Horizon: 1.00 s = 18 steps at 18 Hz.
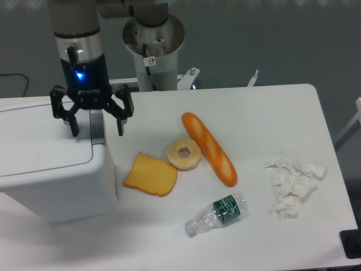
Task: Close the trash can
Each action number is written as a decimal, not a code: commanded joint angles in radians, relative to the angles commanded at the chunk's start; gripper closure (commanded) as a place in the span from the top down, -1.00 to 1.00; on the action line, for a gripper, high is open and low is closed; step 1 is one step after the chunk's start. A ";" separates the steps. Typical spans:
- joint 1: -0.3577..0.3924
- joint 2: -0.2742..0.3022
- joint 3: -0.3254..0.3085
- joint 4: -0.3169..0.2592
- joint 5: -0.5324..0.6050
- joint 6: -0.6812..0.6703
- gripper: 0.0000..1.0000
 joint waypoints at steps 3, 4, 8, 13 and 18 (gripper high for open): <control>0.098 0.000 0.002 0.000 0.000 0.046 1.00; 0.142 0.000 -0.003 0.002 -0.003 0.098 1.00; 0.356 -0.023 -0.006 -0.002 -0.069 0.287 1.00; 0.555 -0.167 0.006 -0.003 -0.086 0.598 1.00; 0.631 -0.300 0.058 -0.009 -0.060 0.714 1.00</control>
